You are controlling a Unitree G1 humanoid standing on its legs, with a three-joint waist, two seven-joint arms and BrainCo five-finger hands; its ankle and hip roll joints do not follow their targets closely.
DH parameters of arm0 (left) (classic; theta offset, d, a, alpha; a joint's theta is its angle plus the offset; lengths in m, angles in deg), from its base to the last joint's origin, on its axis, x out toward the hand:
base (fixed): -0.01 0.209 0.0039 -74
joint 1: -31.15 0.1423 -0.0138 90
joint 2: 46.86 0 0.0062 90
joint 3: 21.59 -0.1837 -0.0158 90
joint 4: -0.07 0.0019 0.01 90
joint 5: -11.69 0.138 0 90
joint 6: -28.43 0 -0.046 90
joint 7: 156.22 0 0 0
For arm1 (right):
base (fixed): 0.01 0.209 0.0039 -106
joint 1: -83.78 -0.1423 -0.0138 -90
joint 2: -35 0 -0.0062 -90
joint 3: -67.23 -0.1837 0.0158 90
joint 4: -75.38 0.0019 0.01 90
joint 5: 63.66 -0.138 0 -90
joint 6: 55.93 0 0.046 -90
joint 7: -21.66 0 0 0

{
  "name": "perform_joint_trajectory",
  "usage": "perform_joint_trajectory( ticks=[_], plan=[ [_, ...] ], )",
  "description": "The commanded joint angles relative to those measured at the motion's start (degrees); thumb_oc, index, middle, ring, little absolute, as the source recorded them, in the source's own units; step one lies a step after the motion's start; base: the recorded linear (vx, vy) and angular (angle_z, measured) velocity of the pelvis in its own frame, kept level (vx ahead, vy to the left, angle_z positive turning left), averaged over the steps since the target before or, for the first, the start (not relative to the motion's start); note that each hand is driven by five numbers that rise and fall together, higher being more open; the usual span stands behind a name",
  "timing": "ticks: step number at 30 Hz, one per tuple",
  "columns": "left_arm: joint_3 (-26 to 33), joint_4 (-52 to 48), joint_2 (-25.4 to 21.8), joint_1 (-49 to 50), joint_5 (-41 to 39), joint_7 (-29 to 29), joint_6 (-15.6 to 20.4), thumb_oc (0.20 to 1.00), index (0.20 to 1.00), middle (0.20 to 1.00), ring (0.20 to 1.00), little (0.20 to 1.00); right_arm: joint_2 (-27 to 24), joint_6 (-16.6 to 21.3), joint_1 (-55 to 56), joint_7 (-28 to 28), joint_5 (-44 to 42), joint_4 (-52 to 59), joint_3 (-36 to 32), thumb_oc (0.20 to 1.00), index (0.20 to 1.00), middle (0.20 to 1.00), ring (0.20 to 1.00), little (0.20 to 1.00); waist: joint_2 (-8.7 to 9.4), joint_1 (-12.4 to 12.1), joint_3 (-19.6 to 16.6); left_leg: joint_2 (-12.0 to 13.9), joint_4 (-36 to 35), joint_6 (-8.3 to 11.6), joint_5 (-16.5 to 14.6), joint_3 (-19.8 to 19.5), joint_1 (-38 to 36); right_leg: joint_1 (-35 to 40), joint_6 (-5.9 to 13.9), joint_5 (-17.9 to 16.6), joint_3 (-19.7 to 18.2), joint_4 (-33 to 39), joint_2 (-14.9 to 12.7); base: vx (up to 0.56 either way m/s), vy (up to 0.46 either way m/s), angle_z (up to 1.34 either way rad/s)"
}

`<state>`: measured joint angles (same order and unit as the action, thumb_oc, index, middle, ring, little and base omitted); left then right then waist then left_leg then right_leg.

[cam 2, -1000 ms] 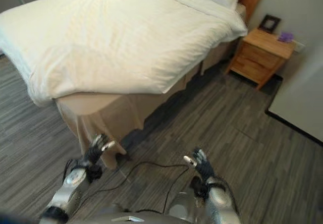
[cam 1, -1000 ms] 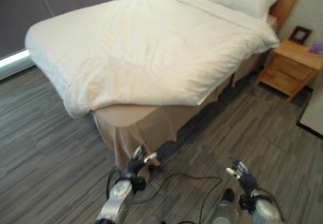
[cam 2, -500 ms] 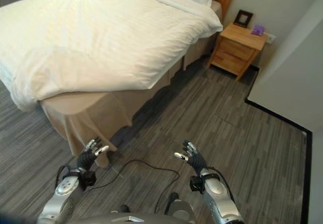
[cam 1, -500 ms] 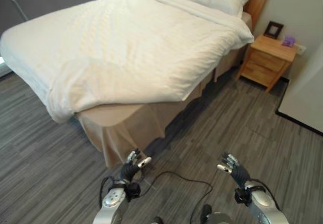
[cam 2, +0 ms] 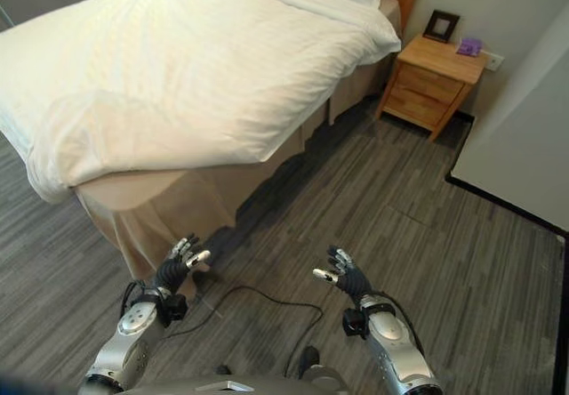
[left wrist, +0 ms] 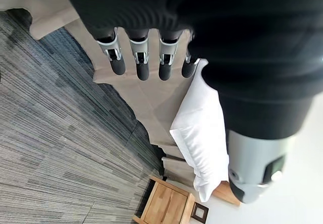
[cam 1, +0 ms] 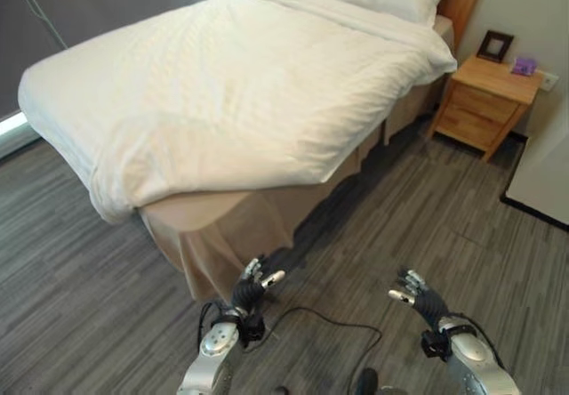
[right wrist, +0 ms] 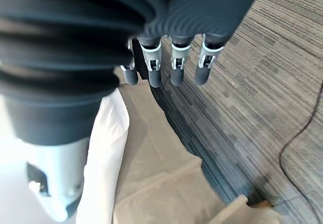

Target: Making the bed.

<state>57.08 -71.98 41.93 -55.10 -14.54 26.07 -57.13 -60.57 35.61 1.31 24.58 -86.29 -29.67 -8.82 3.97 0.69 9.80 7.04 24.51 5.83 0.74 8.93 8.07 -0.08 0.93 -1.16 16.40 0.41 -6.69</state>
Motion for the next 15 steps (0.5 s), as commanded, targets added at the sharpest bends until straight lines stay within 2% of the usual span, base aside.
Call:
perform_joint_trajectory(
  ticks=[1,2,3,4,5,6,7,8,9,10,12,14,15],
  plan=[
    [1.33,-1.87,-0.44,-1.40,-0.79,1.16,3.08,1.000,1.000,1.000,1.000,1.000,-1.37,3.61,-2.06,-0.89,0.28,1.03,-1.11,1.000,1.000,1.000,1.000,1.000,-0.22,-0.57,0.17,-0.16,-4.68,-0.36,4.20,-2.76,-2.00,4.52,2.22,1.68,-2.83,-1.78,0.64,0.07,0.012,-0.49],
    [1.33,-1.87,-0.44,-1.41,-0.79,1.16,3.08,1.000,1.000,1.000,1.000,1.000,-1.37,3.61,-2.06,-0.89,0.28,1.03,-1.11,1.000,1.000,1.000,1.000,1.000,-0.21,-0.58,0.20,-0.16,-4.70,-0.36,4.20,-2.74,-2.04,4.54,2.22,1.69,-2.84,-1.78,0.63,0.17,0.056,-0.41],
    [2.00,-1.65,-0.21,-0.73,-1.20,1.32,3.27,1.000,1.000,1.000,1.000,1.000,-1.56,4.05,-2.11,-1.38,-0.12,1.65,-2.26,1.000,1.000,1.000,1.000,1.000,-0.02,-1.25,-0.48,2.27,-10.68,-0.55,4.70,-2.53,-1.13,5.90,3.09,2.13,-3.04,-1.16,-0.11,0.22,0.068,-0.11],
    [2.12,-1.31,-0.18,-0.38,-1.12,1.40,3.21,1.000,1.000,1.000,1.000,1.000,-1.49,4.28,-2.00,-1.53,-0.35,1.54,-2.78,1.000,1.000,1.000,1.000,1.000,-0.25,-1.66,-0.94,3.11,-15.78,-0.40,5.36,-2.50,-1.40,6.61,3.56,2.45,-3.16,-0.81,-0.13,0.30,0.108,0.16],
    [2.04,-0.94,-0.11,-0.15,-1.09,1.47,3.25,1.000,1.000,1.000,1.000,1.000,-1.55,4.47,-2.11,-1.74,-0.27,0.96,-2.94,1.000,1.000,1.000,1.000,1.000,-0.89,-1.97,-1.15,4.00,-19.86,0.14,7.50,-2.58,-1.42,7.33,3.90,3.01,-3.10,-0.59,0.12,0.28,0.139,0.25],
    [2.07,-0.47,0.06,0.14,-1.20,1.76,3.28,1.000,1.000,1.000,1.000,1.000,-1.75,4.81,-2.46,-2.06,0.00,0.74,-2.96,1.000,1.000,1.000,1.000,1.000,-2.05,-2.53,-1.47,5.53,-23.77,1.28,11.12,-2.66,0.29,8.37,4.36,3.83,-3.11,-0.34,0.39,0.19,0.107,0.28],
    [2.05,-0.46,0.10,0.16,-1.19,1.77,3.30,1.000,1.000,1.000,1.000,1.000,-1.79,4.84,-2.45,-2.06,0.00,0.72,-2.95,1.000,1.000,1.000,1.000,1.000,-2.05,-2.48,-1.44,5.48,-24.51,1.38,11.54,-2.64,-0.15,8.48,4.32,3.95,-3.05,-0.39,0.40,0.30,0.175,0.36],
    [2.21,-0.05,0.62,0.34,-1.79,2.11,3.30,1.000,1.000,1.000,1.000,1.000,-2.36,4.84,-3.24,-2.60,1.08,0.55,-2.77,1.000,1.000,1.000,1.000,1.000,-3.22,-2.73,-1.70,7.73,-27.91,2.72,13.84,0.91,1.70,10.98,4.80,5.31,-2.73,-0.15,-0.30,0.45,0.233,0.39],
    [2.70,0.38,1.16,0.64,-2.08,2.29,3.15,1.000,1.000,1.000,1.000,1.000,-2.30,4.65,-4.00,-2.97,2.01,0.96,-2.44,1.000,1.000,1.000,1.000,1.000,-4.42,-3.37,-2.36,9.52,-28.95,3.35,15.38,4.83,3.25,13.66,5.50,6.83,-2.68,-0.33,-0.88,0.45,0.239,0.36],
    [2.70,0.36,1.16,0.66,-2.08,2.29,3.14,1.000,1.000,1.000,1.000,1.000,-2.30,4.64,-3.98,-2.97,2.02,0.97,-2.43,1.000,1.000,1.000,1.000,1.000,-4.34,-3.46,-2.30,9.47,-28.98,3.37,15.35,4.98,3.09,13.71,5.52,6.88,-2.77,-0.36,-0.98,0.42,0.208,0.06],
    [3.04,0.62,1.30,1.26,-2.04,2.21,2.99,1.000,1.000,1.000,1.000,1.000,-1.72,4.24,-4.53,-2.98,2.69,0.98,-1.72,1.000,1.000,1.000,1.000,1.000,-5.37,-4.27,-3.48,10.37,-28.57,3.86,17.21,6.74,3.33,16.45,6.36,8.07,-2.91,-0.35,-1.78,0.40,0.201,-0.47],
    [3.14,1.10,1.08,1.55,-1.80,2.25,2.86,1.000,1.000,1.000,1.000,1.000,-0.41,3.82,-4.85,-2.61,2.94,0.99,-0.47,1.000,1.000,1.000,1.000,1.000,-5.28,-4.70,-5.07,9.52,-27.39,2.92,16.66,8.19,2.89,18.34,7.40,8.30,-3.16,-1.00,-3.77,0.49,0.268,-0.77],
    [3.20,1.01,0.60,1.45,-1.47,2.31,2.88,1.000,1.000,1.000,1.000,1.000,0.30,3.81,-4.82,-2.47,3.12,0.78,0.10,1.000,1.000,1.000,1.000,1.000,-4.52,-5.03,-5.78,8.98,-26.40,2.60,16.19,8.72,3.28,18.15,8.07,8.05,-3.56,-1.93,-5.42,0.47,0.287,-0.38]
  ],
)
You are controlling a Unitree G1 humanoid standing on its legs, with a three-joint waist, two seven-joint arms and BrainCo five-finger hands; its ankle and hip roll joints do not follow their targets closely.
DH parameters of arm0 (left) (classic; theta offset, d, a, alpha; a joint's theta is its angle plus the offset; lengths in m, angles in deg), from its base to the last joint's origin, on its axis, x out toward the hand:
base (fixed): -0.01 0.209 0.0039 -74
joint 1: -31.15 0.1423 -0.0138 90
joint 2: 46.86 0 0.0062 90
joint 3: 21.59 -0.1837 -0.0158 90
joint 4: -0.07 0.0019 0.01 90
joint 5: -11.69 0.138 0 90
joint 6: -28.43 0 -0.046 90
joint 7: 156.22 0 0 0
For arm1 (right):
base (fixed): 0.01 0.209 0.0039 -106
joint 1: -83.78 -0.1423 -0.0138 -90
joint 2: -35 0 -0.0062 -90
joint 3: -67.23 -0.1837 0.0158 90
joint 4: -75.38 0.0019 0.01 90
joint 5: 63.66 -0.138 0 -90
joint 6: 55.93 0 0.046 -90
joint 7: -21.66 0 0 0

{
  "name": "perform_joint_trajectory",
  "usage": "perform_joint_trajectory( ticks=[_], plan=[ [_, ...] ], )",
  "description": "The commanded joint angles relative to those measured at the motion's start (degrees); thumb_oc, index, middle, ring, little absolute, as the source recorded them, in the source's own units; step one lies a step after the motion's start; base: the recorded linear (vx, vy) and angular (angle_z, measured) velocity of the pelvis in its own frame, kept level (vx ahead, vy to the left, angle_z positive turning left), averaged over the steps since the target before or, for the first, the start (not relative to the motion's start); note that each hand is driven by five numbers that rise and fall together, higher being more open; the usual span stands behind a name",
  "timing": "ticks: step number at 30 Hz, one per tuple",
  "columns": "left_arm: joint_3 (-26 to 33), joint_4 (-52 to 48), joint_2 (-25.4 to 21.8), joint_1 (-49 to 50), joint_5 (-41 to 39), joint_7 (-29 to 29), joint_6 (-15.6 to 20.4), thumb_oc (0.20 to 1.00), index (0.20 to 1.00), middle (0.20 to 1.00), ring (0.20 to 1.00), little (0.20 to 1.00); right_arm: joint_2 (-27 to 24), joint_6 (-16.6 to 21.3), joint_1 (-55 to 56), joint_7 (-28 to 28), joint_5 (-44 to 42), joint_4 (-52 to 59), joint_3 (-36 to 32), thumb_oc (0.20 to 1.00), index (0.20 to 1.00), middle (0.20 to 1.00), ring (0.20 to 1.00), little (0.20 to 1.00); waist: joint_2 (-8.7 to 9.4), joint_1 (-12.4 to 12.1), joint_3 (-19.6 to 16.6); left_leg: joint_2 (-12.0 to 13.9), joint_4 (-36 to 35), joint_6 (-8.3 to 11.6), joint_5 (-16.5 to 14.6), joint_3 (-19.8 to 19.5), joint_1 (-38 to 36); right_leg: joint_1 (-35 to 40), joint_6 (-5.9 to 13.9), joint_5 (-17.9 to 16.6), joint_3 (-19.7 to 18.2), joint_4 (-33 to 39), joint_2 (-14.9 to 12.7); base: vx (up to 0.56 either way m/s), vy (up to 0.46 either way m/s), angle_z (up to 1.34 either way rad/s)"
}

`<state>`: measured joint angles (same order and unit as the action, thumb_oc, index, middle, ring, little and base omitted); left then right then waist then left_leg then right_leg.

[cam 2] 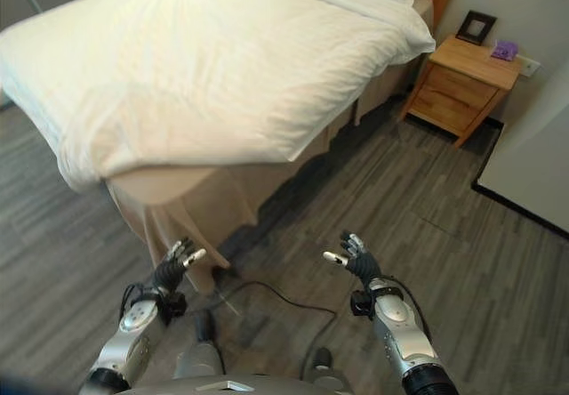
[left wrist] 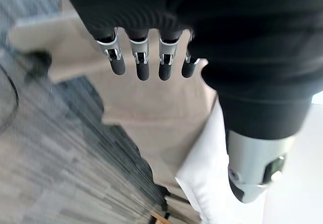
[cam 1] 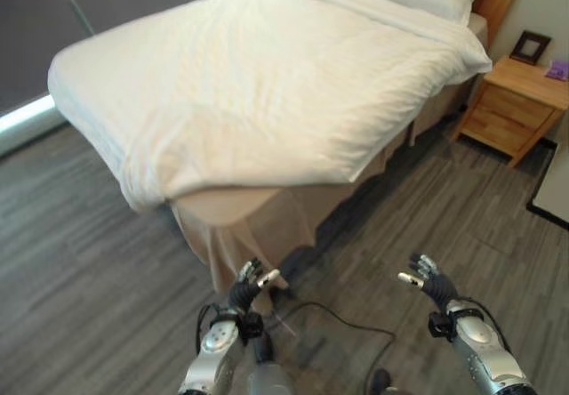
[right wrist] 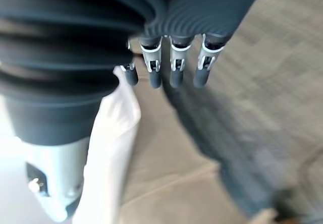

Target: Making the bed.

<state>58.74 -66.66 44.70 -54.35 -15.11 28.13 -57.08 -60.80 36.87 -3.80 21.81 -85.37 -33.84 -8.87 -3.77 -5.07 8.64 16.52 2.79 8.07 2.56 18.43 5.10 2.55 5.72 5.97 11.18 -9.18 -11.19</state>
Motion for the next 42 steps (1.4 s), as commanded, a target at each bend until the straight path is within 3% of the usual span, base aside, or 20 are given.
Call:
perform_joint_trajectory(
  ticks=[1,2,3,5,7,8,9,11,12,13,16,20,28,42],
  plan=[
    [1.70,-4.92,-2.91,1.05,-0.54,0.29,2.88,1.000,1.000,1.000,1.000,1.000,1.38,2.40,0.54,0.61,2.11,5.39,0.76,1.000,1.000,1.000,1.000,1.000,4.27,0.31,-5.10,-1.45,-0.95,-0.87,11.93,-0.70,7.89,15.47,4.09,-0.89,0.93,6.04,-3.23,0.47,0.306,0.03],
    [1.31,-4.94,-3.28,0.74,0.04,0.34,2.72,1.000,1.000,1.000,1.000,1.000,2.25,2.24,1.09,0.83,2.39,5.10,1.51,1.000,1.000,1.000,1.000,1.000,5.37,-0.01,-5.23,-3.07,1.82,-2.08,10.19,-0.76,8.14,14.77,5.01,-5.08,0.71,2.34,-5.76,0.42,0.319,0.16],
    [0.76,-5.17,-3.95,-0.13,0.28,0.47,2.59,1.000,1.000,1.000,1.000,1.000,2.65,1.98,0.94,0.86,2.78,5.08,2.17,1.000,1.000,1.000,1.000,1.000,5.96,-0.25,-4.73,-4.86,3.24,-3.88,7.96,-0.54,7.99,11.90,4.49,-10.91,-0.36,-4.39,-7.91,0.37,0.339,-0.14],
    [0.41,-6.13,-4.70,-1.85,0.12,0.67,2.72,1.000,1.000,1.000,1.000,1.000,3.09,2.13,0.10,1.08,2.86,5.55,3.05,1.000,1.000,1.000,1.000,1.000,5.70,0.45,-3.03,-7.66,3.34,-6.93,5.28,0.00,6.02,5.44,3.77,-21.68,-2.89,-16.24,-9.74,0.29,0.418,-0.20],
    [-0.12,-7.04,-6.27,-3.77,1.09,0.08,2.66,1.000,1.000,1.000,1.000,1.000,3.04,1.91,-1.16,1.72,4.11,5.80,4.42,1.000,1.000,1.000,1.000,1.000,4.00,2.80,-0.46,-10.38,0.35,-9.50,2.28,0.26,0.55,-2.10,4.20,-25.50,-2.35,-23.81,-11.38,0.41,0.536,0.23],
    [0.10,-7.24,-6.58,-4.10,1.57,0.21,2.67,1.000,1.000,1.000,1.000,1.000,3.11,1.83,-1.28,1.74,4.10,6.12,4.60,1.000,1.000,1.000,1.000,1.000,3.55,3.84,0.13,-10.97,-1.65,-9.77,1.98,0.32,-1.78,-5.75,4.34,-25.34,-1.31,-24.08,-12.45,0.48,0.409,-0.21],
    [0.16,-7.17,-6.61,-4.33,1.60,0.25,2.75,1.000,1.000,1.000,1.000,1.000,3.11,1.74,-1.07,2.05,3.84,6.47,4.59,1.000,1.000,1.000,1.000,1.000,3.36,4.80,0.35,-11.37,-3.34,-9.37,1.82,0.37,-3.53,-7.11,4.39,-22.61,1.03,-21.18,-12.63,0.49,0.235,-0.44],
    [-0.51,-7.16,-6.62,-4.10,1.61,-0.49,3.08,1.000,1.000,1.000,1.000,1.000,2.45,1.43,0.02,3.04,3.19,6.02,3.67,1.000,1.000,1.000,1.000,1.000,3.72,6.83,0.85,-12.90,-6.72,-8.51,0.91,-1.21,-6.83,-10.14,3.97,-16.07,4.60,-9.73,-7.69,0.41,0.096,-0.13],
    [-0.52,-7.16,-6.61,-4.09,1.61,-0.49,3.09,1.000,1.000,1.000,1.000,1.000,2.44,1.44,0.04,3.05,3.19,6.02,3.67,1.000,1.000,1.000,1.000,1.000,3.62,6.94,0.93,-12.77,-6.71,-8.44,0.87,-1.34,-6.93,-9.86,3.91,-16.07,4.81,-9.57,-7.58,0.33,-0.039,0.31],
    [-0.62,-6.57,-6.40,-4.00,2.44,-0.75,2.79,1.000,1.000,1.000,1.000,1.000,2.33,1.26,0.93,2.90,3.34,5.35,3.06,1.000,1.000,1.000,1.000,1.000,4.70,7.21,0.83,-13.78,-7.48,-7.59,-0.07,-2.56,-8.64,-8.84,4.39,-14.74,5.33,1.42,-4.49,0.22,-0.037,0.28],
    [-1.39,-6.85,-5.50,-3.01,3.34,-1.14,2.69,1.000,1.000,1.000,1.000,1.000,2.15,1.13,2.97,2.75,4.46,5.39,2.26,1.000,1.000,1.000,1.000,1.000,5.69,6.81,0.25,-14.23,-7.42,-7.56,-0.96,-3.87,-9.53,-5.83,4.78,-13.91,2.91,3.51,-3.07,0.23,-0.037,0.48],
    [-1.03,-7.51,-4.42,0.59,2.34,-3.05,2.91,1.000,1.000,1.000,1.000,1.000,1.45,1.23,1.92,4.00,3.81,5.09,2.17,1.000,1.000,1.000,1.000,1.000,5.89,5.06,-2.42,-13.82,-7.79,-6.86,-0.66,-4.31,-8.93,-1.87,4.26,-13.25,5.38,9.90,-1.63,0.19,-0.061,0.41],
    [0.76,-6.95,-4.27,3.46,0.47,-2.84,1.87,1.000,1.000,1.000,1.000,1.000,0.65,1.53,0.56,3.52,4.78,6.43,1.50,1.000,1.000,1.000,1.000,1.000,5.75,4.03,-3.50,-13.07,-7.79,-5.77,-0.78,-5.17,-9.04,0.56,3.83,-11.71,6.05,12.60,-0.21,0.10,-0.048,0.05],
    [-0.29,-8.47,-4.61,1.29,3.17,-3.20,1.88,1.000,1.000,1.000,1.000,1.000,0.28,1.15,4.36,3.76,4.39,5.33,-1.43,1.000,1.000,1.000,1.000,1.000,5.04,6.24,-3.36,-12.91,-7.79,-5.21,-1.23,-3.82,-9.89,0.40,4.21,-12.11,4.22,13.05,0.29,0.01,-0.009,-0.12]
  ],
)
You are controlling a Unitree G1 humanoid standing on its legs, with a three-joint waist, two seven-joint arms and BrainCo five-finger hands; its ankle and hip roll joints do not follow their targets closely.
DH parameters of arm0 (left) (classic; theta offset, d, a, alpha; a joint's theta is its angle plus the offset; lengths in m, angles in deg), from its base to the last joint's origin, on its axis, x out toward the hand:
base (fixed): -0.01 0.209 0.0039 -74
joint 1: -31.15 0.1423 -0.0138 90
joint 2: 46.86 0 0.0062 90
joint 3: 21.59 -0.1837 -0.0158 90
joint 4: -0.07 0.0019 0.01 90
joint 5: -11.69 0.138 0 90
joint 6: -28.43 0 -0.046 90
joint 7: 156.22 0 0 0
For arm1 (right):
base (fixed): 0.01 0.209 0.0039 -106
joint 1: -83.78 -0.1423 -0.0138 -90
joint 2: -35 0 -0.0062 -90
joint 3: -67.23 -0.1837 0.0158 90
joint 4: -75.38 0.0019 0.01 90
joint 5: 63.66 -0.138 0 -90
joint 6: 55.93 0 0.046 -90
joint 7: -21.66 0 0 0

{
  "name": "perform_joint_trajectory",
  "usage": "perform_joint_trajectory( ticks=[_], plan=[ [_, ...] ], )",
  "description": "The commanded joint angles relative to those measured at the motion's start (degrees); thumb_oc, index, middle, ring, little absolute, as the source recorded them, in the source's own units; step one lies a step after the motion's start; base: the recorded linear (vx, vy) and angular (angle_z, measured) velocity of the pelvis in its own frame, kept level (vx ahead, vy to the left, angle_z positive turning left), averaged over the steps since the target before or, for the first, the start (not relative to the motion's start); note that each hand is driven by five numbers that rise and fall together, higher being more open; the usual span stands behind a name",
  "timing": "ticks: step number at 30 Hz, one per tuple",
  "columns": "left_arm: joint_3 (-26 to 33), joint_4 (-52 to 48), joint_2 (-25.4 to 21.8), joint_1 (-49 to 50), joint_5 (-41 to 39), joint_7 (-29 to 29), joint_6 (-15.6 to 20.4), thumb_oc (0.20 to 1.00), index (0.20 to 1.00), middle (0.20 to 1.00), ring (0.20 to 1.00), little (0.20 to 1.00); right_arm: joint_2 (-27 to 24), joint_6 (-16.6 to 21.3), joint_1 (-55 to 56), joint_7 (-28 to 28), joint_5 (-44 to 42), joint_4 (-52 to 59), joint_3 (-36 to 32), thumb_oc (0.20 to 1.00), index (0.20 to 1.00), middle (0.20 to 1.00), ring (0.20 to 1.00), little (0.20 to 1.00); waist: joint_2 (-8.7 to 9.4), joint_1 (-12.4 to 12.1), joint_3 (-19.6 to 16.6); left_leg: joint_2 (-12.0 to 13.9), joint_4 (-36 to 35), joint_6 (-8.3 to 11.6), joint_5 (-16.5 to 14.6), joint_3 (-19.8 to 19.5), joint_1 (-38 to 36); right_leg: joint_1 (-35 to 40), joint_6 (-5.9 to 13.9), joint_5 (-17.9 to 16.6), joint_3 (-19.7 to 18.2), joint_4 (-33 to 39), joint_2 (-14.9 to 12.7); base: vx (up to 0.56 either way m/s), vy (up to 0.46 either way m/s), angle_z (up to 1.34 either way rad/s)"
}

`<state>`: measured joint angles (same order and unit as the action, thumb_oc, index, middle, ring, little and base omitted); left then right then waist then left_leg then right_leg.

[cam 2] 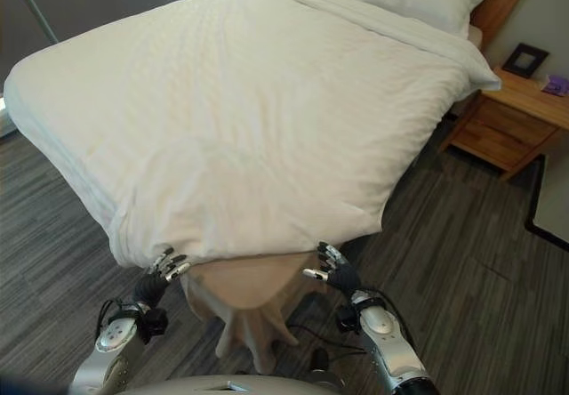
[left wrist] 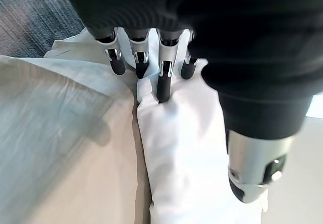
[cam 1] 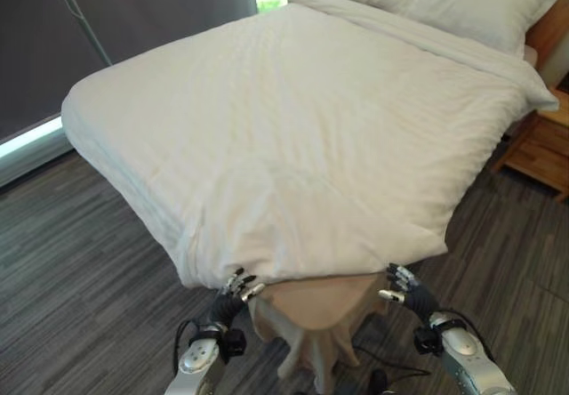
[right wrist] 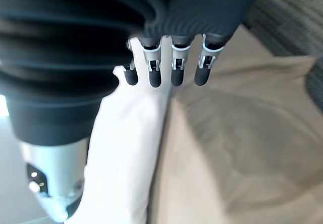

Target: Making the bed.

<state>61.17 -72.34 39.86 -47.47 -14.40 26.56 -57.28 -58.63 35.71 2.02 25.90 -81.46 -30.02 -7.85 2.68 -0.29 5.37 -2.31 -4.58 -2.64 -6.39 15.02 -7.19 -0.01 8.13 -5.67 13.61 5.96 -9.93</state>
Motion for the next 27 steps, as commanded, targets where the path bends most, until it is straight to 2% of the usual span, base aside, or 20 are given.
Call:
perform_joint_trajectory(
  ticks=[1,3,6,7,9,10,11,12,13,14,15,17,20,22,25,27],
  plan=[
    [-3.34,-2.73,0.14,-6.07,3.00,-1.79,2.07,1.000,1.000,1.000,1.000,1.000,-1.87,2.42,-1.21,-0.57,0.57,1.41,-2.77,1.000,1.000,1.000,1.000,1.000,-1.50,1.77,0.08,5.83,-0.42,5.46,7.60,-0.13,2.50,2.52,2.02,-0.63,1.74,-2.22,-1.14,-0.09,0.047,-0.17],
    [-3.49,-2.94,0.07,-6.34,3.68,-1.82,2.21,1.000,1.000,1.000,1.000,1.000,-1.68,2.60,-1.16,-0.84,0.97,1.32,-2.95,1.000,1.000,1.000,1.000,1.000,-1.52,2.00,0.40,5.66,-0.42,5.37,7.28,0.80,2.61,1.56,2.38,-1.87,2.11,-2.56,-1.64,-0.11,0.053,-0.08],
    [-4.46,-2.71,-0.59,-8.92,3.62,-1.56,2.43,1.000,1.000,1.000,1.000,1.000,-1.25,3.11,-1.20,-1.89,1.50,1.60,-3.87,1.000,1.000,1.000,1.000,1.000,-2.36,3.51,2.78,5.47,-0.42,4.46,7.80,2.61,3.85,-4.01,3.27,-2.78,0.63,-10.11,-3.17,-0.25,0.079,-0.33],
    [-4.66,-2.38,-0.73,-9.86,3.64,-1.23,2.58,1.000,1.000,1.000,1.000,1.000,-0.98,3.14,-1.73,-2.11,1.50,1.44,-3.53,1.000,1.000,1.000,1.000,1.000,-2.61,3.47,3.40,5.78,-0.42,4.15,8.22,2.97,4.35,-5.35,3.24,-1.83,0.22,-13.26,-3.32,-0.27,0.052,-0.52],
    [-4.46,-1.92,-1.12,-10.73,3.82,-0.71,2.56,1.000,1.000,1.000,1.000,1.000,-0.50,3.12,-2.79,-1.96,1.01,0.87,-2.35,1.000,1.000,1.000,1.000,1.000,-3.47,2.71,3.83,6.96,-0.42,3.52,9.24,3.91,5.01,-5.03,2.26,1.90,2.05,-20.16,-3.56,-0.21,0.021,-0.38],
    [-4.46,-1.91,-1.12,-10.73,3.82,-0.71,2.56,1.000,1.000,1.000,1.000,1.000,-0.50,3.12,-2.79,-1.96,1.01,0.86,-2.35,1.000,1.000,1.000,1.000,1.000,-3.47,2.70,3.79,6.97,-0.42,3.53,9.25,3.92,5.06,-5.07,2.25,1.88,2.04,-20.14,-3.55,-0.23,-0.082,-0.18],
    [-3.17,-2.29,-1.51,-9.75,3.48,-0.07,2.71,1.000,1.000,1.000,1.000,1.000,-0.42,2.70,-3.77,-1.61,1.47,0.22,-0.61,1.000,1.000,1.000,1.000,1.000,-3.28,0.75,3.19,7.62,-0.42,2.99,10.39,4.40,5.67,-3.21,1.30,4.67,2.35,-25.96,-2.52,-0.15,-0.082,-0.19],
    [-3.16,-2.30,-1.52,-9.73,3.49,-0.07,2.70,1.000,1.000,1.000,1.000,1.000,-0.41,2.70,-3.77,-1.61,1.47,0.22,-0.60,1.000,1.000,1.000,1.000,1.000,-3.27,0.75,3.21,7.63,-0.42,3.00,10.39,4.41,5.65,-3.17,1.29,4.67,2.35,-25.94,-2.51,-0.20,-0.181,-0.35],
    [-2.29,-2.30,-1.85,-8.99,2.86,-0.23,2.85,1.000,1.000,1.000,1.000,1.000,-0.08,2.88,-4.12,-1.04,1.14,0.26,0.06,1.000,1.000,1.000,1.000,1.000,-2.37,-1.06,2.65,7.94,-0.41,4.04,11.95,5.01,6.38,1.28,0.26,6.03,5.93,-19.28,-1.74,-0.22,-0.322,-0.25],
    [-1.45,-1.71,-0.78,-7.59,1.46,-0.03,2.88,1.000,1.000,1.000,1.000,1.000,-0.60,2.88,-6.57,-1.11,-1.09,-0.92,1.87,1.000,1.000,1.000,1.000,1.000,-1.65,-2.79,1.59,8.75,0.52,5.99,14.58,3.79,9.68,5.29,-0.40,7.40,5.01,-7.37,2.09,-0.22,-0.323,-0.28],
    [-1.43,-1.72,-0.77,-7.58,1.46,-0.03,2.87,1.000,1.000,1.000,1.000,1.000,-0.61,2.89,-6.58,-1.11,-1.10,-0.94,1.88,1.000,1.000,1.000,1.000,1.000,-1.67,-2.76,1.58,8.78,0.52,6.02,14.60,3.77,9.70,5.31,-0.42,7.36,5.03,-7.30,2.14,-0.30,-0.336,-0.07],
    [-1.13,-1.37,0.20,-6.50,-0.99,-0.18,2.60,1.000,1.000,1.000,1.000,1.000,-2.23,2.80,-7.29,-0.80,-1.29,0.58,2.16,1.000,1.000,1.000,1.000,1.000,-2.04,-3.26,2.57,9.97,2.79,7.02,15.97,2.41,11.53,6.86,-1.79,7.48,6.42,-5.35,3.51,-0.21,-0.191,0.02],
    [-1.79,-0.85,0.52,-5.93,-0.04,-0.50,2.13,1.000,1.000,1.000,1.000,1.000,-3.18,2.50,-7.14,-0.89,-0.34,0.49,1.66,1.000,1.000,1.000,1.000,1.000,-2.51,-3.34,2.66,10.38,2.71,7.49,17.21,1.40,12.09,8.13,-2.47,7.63,7.52,-4.12,4.34,-0.13,-0.100,0.33],
    [-1.99,-0.71,0.88,-5.18,0.11,-0.23,2.02,1.000,1.000,1.000,1.000,1.000,-2.96,2.52,-6.53,-1.82,-1.25,-0.16,0.60,1.000,1.000,1.000,1.000,1.000,-3.17,-3.40,2.71,10.36,2.81,7.89,18.42,-1.09,12.90,8.45,-3.24,7.60,7.62,-3.56,5.06,-0.15,-0.051,0.35],
    [-1.57,-1.13,1.00,-5.48,-0.06,0.16,2.30,1.000,1.000,1.000,1.000,1.000,-3.34,2.53,-6.22,-1.53,-1.83,-0.80,0.47,1.000,1.000,1.000,1.000,1.000,-3.14,-4.06,3.94,9.02,5.68,8.90,17.17,-9.62,14.12,7.80,-3.73,7.52,6.90,-4.58,4.47,-0.13,-0.016,0.01],
    [-0.68,-1.57,1.08,-5.77,-0.17,0.55,2.62,1.000,1.000,1.000,1.000,1.000,-3.76,2.28,-6.39,-1.04,-1.84,-1.10,0.95,1.000,1.000,1.000,1.000,1.000,-2.52,-4.54,4.53,8.43,8.32,8.99,14.86,-14.68,14.07,6.87,-3.81,6.93,6.47,-5.43,3.45,-0.12,-0.007,-0.11]
  ],
)
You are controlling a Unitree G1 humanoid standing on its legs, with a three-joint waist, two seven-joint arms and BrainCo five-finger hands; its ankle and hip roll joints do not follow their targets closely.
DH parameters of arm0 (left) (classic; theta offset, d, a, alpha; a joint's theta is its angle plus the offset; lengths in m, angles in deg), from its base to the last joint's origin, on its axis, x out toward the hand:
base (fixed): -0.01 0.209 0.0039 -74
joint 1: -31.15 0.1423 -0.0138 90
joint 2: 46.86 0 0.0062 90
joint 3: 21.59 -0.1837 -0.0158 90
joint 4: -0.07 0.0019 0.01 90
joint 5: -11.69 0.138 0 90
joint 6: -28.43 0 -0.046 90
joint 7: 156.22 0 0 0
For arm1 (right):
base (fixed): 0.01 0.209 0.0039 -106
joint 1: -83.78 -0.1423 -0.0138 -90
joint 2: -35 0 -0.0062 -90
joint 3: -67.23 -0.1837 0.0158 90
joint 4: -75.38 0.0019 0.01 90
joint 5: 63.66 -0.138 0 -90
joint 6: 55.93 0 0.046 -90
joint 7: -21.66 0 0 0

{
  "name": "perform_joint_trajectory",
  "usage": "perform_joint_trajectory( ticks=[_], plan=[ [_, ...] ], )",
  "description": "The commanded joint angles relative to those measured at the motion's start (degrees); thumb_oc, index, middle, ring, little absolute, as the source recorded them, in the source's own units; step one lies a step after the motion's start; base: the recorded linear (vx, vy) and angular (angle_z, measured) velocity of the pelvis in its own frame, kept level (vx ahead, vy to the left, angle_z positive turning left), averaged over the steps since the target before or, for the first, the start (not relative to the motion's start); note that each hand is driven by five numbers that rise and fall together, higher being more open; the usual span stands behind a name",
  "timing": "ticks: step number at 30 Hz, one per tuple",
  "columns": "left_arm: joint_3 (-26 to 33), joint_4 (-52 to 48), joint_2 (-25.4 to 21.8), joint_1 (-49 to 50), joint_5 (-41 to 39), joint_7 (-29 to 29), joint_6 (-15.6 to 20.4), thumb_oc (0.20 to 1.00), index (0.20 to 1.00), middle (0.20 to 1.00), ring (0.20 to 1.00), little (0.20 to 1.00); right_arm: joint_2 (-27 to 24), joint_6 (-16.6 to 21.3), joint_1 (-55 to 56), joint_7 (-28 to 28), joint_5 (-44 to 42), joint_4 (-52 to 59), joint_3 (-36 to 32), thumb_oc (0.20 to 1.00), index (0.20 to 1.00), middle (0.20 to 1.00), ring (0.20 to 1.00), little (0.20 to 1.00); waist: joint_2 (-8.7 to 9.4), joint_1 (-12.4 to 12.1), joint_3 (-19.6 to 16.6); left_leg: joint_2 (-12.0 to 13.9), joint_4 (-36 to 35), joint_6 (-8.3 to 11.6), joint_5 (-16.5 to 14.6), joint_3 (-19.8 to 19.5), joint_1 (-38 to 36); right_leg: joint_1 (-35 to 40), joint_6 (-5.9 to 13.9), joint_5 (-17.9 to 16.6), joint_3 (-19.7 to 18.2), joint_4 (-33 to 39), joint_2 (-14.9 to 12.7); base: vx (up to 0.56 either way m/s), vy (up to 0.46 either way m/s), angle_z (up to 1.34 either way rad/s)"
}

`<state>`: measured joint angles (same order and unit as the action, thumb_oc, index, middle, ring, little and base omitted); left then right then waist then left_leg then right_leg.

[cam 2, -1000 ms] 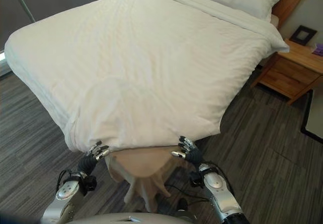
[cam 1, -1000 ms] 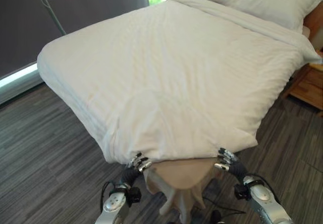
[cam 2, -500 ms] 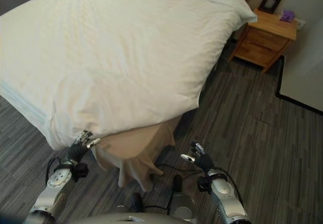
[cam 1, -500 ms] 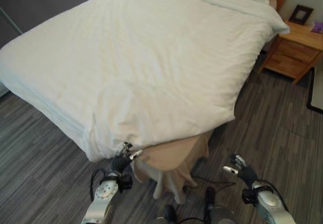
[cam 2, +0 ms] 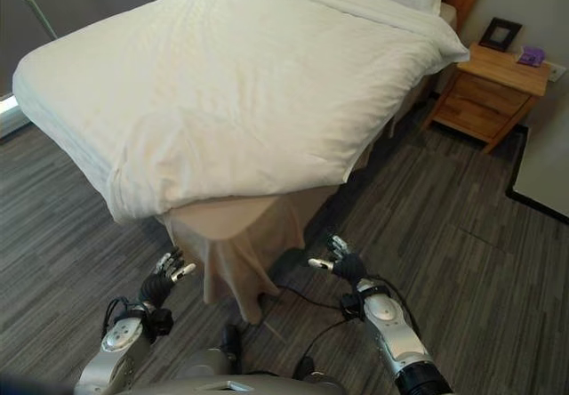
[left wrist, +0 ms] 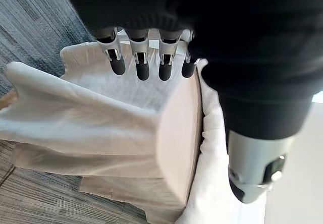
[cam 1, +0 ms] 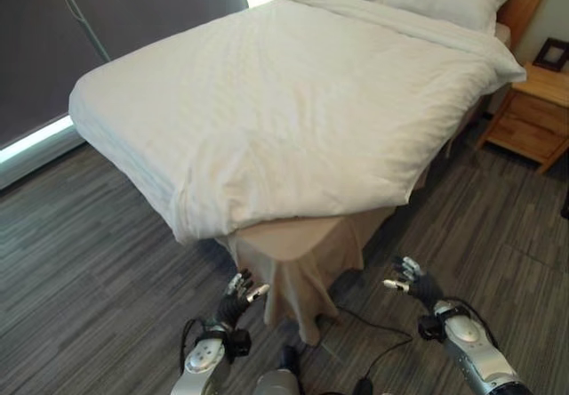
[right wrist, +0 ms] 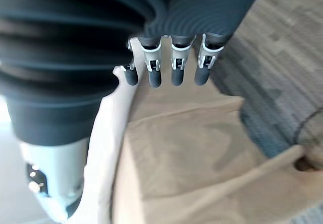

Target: Making the bed.

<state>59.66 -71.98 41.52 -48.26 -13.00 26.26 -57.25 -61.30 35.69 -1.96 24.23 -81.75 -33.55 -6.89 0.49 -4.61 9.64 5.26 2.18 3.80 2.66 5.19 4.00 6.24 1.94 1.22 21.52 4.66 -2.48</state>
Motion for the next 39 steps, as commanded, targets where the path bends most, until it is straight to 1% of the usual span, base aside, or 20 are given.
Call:
perform_joint_trajectory(
  ticks=[1,3,6,9,10,13,14,15,17,21,22,23,24,25,27,30,31,34,35,39],
  plan=[
    [1.33,-2.47,-0.64,-5.04,-1.64,0.95,2.80,1.000,1.000,1.000,1.000,1.000,-1.32,2.17,-2.27,1.01,-1.55,2.49,0.05,1.000,1.000,1.000,1.000,1.000,0.13,-0.30,0.44,1.00,3.03,2.56,4.52,-5.79,2.18,0.52,2.28,-0.18,-1.65,-4.36,-4.60,-0.05,0.016,-0.13],
    [2.32,-2.99,-0.95,-5.47,-1.85,1.28,3.05,1.000,1.000,1.000,1.000,1.000,-1.84,2.05,-1.92,1.42,-1.52,2.93,-0.17,1.000,1.000,1.000,1.000,1.000,0.71,0.24,-0.30,2.00,4.25,2.31,4.00,-5.73,1.24,0.01,2.21,-0.84,-1.26,-4.32,-5.41,-0.03,0.038,-0.21],
    [3.92,-3.48,-1.88,-6.33,-1.16,1.68,3.12,1.000,1.000,1.000,1.000,1.000,-1.60,2.31,-1.23,1.40,-1.99,3.45,-1.32,1.000,1.000,1.000,1.000,1.000,0.50,1.56,-1.60,3.61,2.63,2.19,2.32,-3.12,-1.77,-0.30,2.27,-0.49,-1.01,-4.49,-5.42,0.04,0.067,0.09],
    [5.11,-3.97,-3.50,-7.67,0.18,2.14,3.60,1.000,1.000,1.000,1.000,1.000,-1.27,2.77,-0.45,1.26,-1.63,3.47,-2.53,1.000,1.000,1.000,1.000,1.000,-0.33,2.68,-2.94,3.27,-1.49,2.35,2.31,-0.27,-4.17,-0.19,2.74,-0.64,-1.18,-4.42,-5.15,0.11,0.150,0.01],
    [6.42,-4.84,-5.33,-8.97,0.61,2.53,4.21,1.000,1.000,1.000,1.000,1.000,-1.29,2.93,-0.45,1.48,-1.23,3.16,-2.84,1.000,1.000,1.000,1.000,1.000,-0.61,2.95,-3.52,2.84,-3.40,2.25,2.09,0.57,-5.40,0.01,3.20,-0.91,-1.42,-4.08,-5.42,0.11,0.151,-0.18],
    [7.10,-5.77,-6.27,-9.23,0.88,2.70,4.31,1.000,1.000,1.000,1.000,1.000,-1.22,2.97,-0.47,1.63,-1.03,2.81,-2.82,1.000,1.000,1.000,1.000,1.000,-0.58,2.85,-3.62,2.57,-3.89,2.02,1.88,0.92,-5.89,0.07,3.47,-1.08,-1.85,-3.95,-5.63,0.06,0.118,-0.08],
    [9.59,-7.23,-10.13,-10.89,2.27,3.24,4.72,1.000,1.000,1.000,1.000,1.000,-1.07,2.88,-0.99,2.67,-0.51,2.17,-2.07,1.000,1.000,1.000,1.000,1.000,-0.48,2.82,-3.69,1.79,-4.28,1.46,1.10,1.68,-6.17,-0.24,4.15,-1.51,-3.24,-3.71,-6.24,0.06,0.140,-0.08],
    [9.63,-7.23,-10.18,-10.89,2.26,3.23,4.71,1.000,1.000,1.000,1.000,1.000,-1.03,2.88,-1.03,2.67,-0.51,2.15,-2.05,1.000,1.000,1.000,1.000,1.000,-0.42,2.76,-3.67,1.77,-4.28,1.44,1.09,1.77,-6.20,-0.27,4.16,-1.51,-3.32,-3.73,-6.26,0.09,0.184,-0.17],
    [11.58,-7.50,-14.23,-12.73,4.74,3.70,4.42,1.000,1.000,1.000,1.000,1.000,-0.92,2.71,-1.08,3.86,-0.44,2.30,-1.38,1.000,1.000,1.000,1.000,1.000,-0.21,2.82,-3.73,1.35,-5.06,1.13,0.82,2.58,-6.58,-0.62,4.68,-1.89,-4.03,-3.56,-6.57,0.06,0.110,-0.21],
    [13.88,-1.98,-25.41,-20.49,12.40,5.66,3.16,1.000,1.000,1.000,1.000,1.000,-1.19,2.54,0.41,6.46,0.19,2.93,-0.24,1.000,1.000,1.000,1.000,1.000,0.53,3.66,-3.85,0.93,-7.12,0.94,0.67,4.09,-6.79,-1.63,5.72,-2.76,-5.08,-2.63,-6.70,0.06,0.094,-0.23],
    [13.18,1.01,-29.31,-24.02,15.60,6.08,2.63,1.000,1.000,1.000,1.000,1.000,-1.38,2.60,0.89,7.06,0.18,2.99,-0.07,1.000,1.000,1.000,1.000,1.000,0.89,3.97,-3.73,0.99,-7.18,1.05,0.40,4.63,-6.69,-1.99,6.03,-2.83,-5.30,-2.44,-6.58,0.00,0.033,-0.22],
    [13.00,1.18,-29.38,-24.30,15.58,6.10,2.70,1.000,1.000,1.000,1.000,1.000,-1.29,2.59,0.85,7.06,0.19,2.98,-0.17,1.000,1.000,1.000,1.000,1.000,0.97,3.87,-3.80,0.96,-7.18,1.02,0.58,4.65,-6.45,-2.22,6.01,-3.00,-5.32,-2.39,-6.60,0.00,0.027,-0.21],
    [11.89,4.46,-32.39,-28.10,17.29,6.58,2.36,1.000,1.000,1.000,1.000,1.000,-1.60,2.62,1.52,7.55,-0.12,3.42,-0.14,1.000,1.000,1.000,1.000,1.000,1.36,4.33,-3.72,1.09,-7.18,1.05,0.56,4.96,-5.93,-2.99,6.23,-3.31,-5.57,-2.21,-6.53,-0.02,0.025,-0.24],
    [8.66,10.00,-35.97,-34.42,19.16,6.89,1.54,1.000,1.000,1.000,1.000,1.000,-2.20,2.71,2.85,8.05,-0.23,4.00,-0.06,1.000,1.000,1.000,1.000,1.000,2.16,5.02,-3.41,1.20,-7.18,1.04,0.61,5.44,-5.10,-4.29,6.60,-3.98,-6.04,-1.96,-6.31,-0.01,0.033,-0.07],
    [3.90,17.63,-39.13,-42.58,20.34,7.64,0.40,1.000,1.000,1.000,1.000,1.000,-2.70,2.61,3.75,8.57,-0.54,4.55,0.03,1.000,1.000,1.000,1.000,1.000,3.10,5.94,-3.16,1.40,-7.18,1.07,0.55,6.22,-4.46,-5.34,6.98,-4.62,-6.57,-1.60,-6.01,-0.01,0.018,-0.10],
    [-4.23,34.18,-41.45,-58.51,18.77,8.10,-0.58,1.000,1.000,1.000,1.000,1.000,-3.49,2.64,4.78,8.51,-1.79,4.56,0.78,1.000,1.000,1.000,1.000,1.000,4.82,7.76,-2.20,1.83,-7.18,1.22,0.81,7.72,-3.10,-7.52,7.77,-6.16,-7.49,-1.18,-5.76,-0.02,0.021,-0.26],
    [-5.80,38.16,-41.77,-61.41,18.45,7.71,-0.71,1.000,1.000,1.000,1.000,1.000,-3.67,2.70,4.63,8.34,-2.14,4.55,1.02,1.000,1.000,1.000,1.000,1.000,5.12,8.21,-1.97,1.89,-7.18,1.29,0.89,8.01,-2.73,-7.99,7.95,-6.52,-7.68,-1.00,-5.73,-0.02,0.022,-0.22],
    [-8.19,43.39,-41.59,-66.89,16.39,7.09,-1.07,1.000,1.000,1.000,1.000,1.000,-3.46,2.76,4.56,8.00,-2.60,4.50,1.29,1.000,1.000,1.000,1.000,1.000,5.88,8.56,-1.35,2.00,-7.18,1.35,1.00,8.67,-1.87,-9.15,8.16,-7.25,-8.15,-0.73,-5.74,-0.02,0.038,-0.23],
    [-10.57,46.76,-42.18,-71.31,17.03,7.39,-1.23,1.000,1.000,1.000,1.000,1.000,-3.48,2.82,3.92,7.88,-3.18,4.31,2.16,1.000,1.000,1.000,1.000,1.000,6.38,9.21,-0.43,2.13,-7.18,1.37,0.96,9.18,-1.14,-10.30,8.42,-7.78,-8.64,-0.49,-5.66,-0.03,0.038,-0.14],
    [-12.66,49.96,-42.49,-76.42,18.99,9.65,-2.01,1.000,1.000,1.000,1.000,1.000,-3.15,3.21,2.45,7.43,-4.22,4.21,3.22,1.000,1.000,1.000,1.000,1.000,7.50,9.93,1.05,2.27,-7.18,1.30,1.41,9.92,0.91,-13.00,8.68,-9.05,-9.75,-0.47,-5.53,-0.05,0.038,-0.19]
  ],
)
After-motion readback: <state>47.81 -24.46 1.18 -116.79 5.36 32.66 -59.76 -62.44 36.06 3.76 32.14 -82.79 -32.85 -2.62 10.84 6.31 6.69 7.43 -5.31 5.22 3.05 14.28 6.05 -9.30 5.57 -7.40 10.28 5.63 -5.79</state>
